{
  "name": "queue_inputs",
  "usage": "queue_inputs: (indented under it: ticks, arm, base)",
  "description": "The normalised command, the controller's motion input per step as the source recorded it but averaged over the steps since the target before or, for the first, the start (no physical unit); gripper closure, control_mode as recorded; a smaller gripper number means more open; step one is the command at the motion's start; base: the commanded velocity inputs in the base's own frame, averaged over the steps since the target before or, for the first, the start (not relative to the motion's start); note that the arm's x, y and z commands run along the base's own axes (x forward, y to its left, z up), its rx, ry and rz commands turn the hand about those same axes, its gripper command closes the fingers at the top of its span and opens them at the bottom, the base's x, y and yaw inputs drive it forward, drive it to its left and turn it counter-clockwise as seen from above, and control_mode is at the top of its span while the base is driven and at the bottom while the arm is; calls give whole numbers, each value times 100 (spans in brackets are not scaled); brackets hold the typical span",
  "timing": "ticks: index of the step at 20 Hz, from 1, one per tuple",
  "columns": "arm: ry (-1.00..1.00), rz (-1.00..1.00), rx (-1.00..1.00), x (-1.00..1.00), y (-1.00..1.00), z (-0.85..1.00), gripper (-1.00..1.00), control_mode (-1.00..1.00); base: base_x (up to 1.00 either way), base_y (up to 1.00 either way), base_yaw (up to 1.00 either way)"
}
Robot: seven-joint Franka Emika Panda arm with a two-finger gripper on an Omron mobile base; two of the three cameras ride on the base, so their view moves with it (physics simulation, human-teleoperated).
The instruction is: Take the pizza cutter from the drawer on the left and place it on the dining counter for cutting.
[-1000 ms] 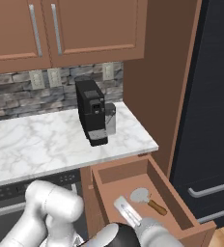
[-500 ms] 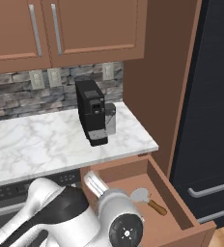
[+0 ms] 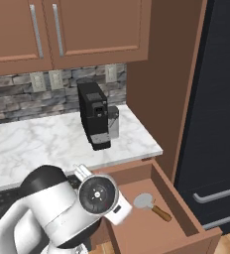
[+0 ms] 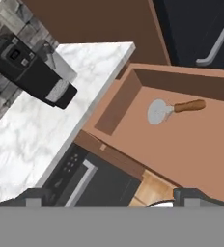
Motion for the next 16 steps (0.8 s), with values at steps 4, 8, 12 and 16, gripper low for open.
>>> queue_inputs:
  ticks: [4,8,12,16]
  arm:
    - [7,0,-24,4,0,-10,-100,-100]
    - [7,5,-20,24,0,-15,-100,-100]
    - [11,15,-15,24,0,-14,-100,-100]
    - [12,12,-6,4,0,-4,-100,-100]
  base:
    - [0,0,0]
    - [0,0,0]
    - [0,0,0]
    - [0,0,0]
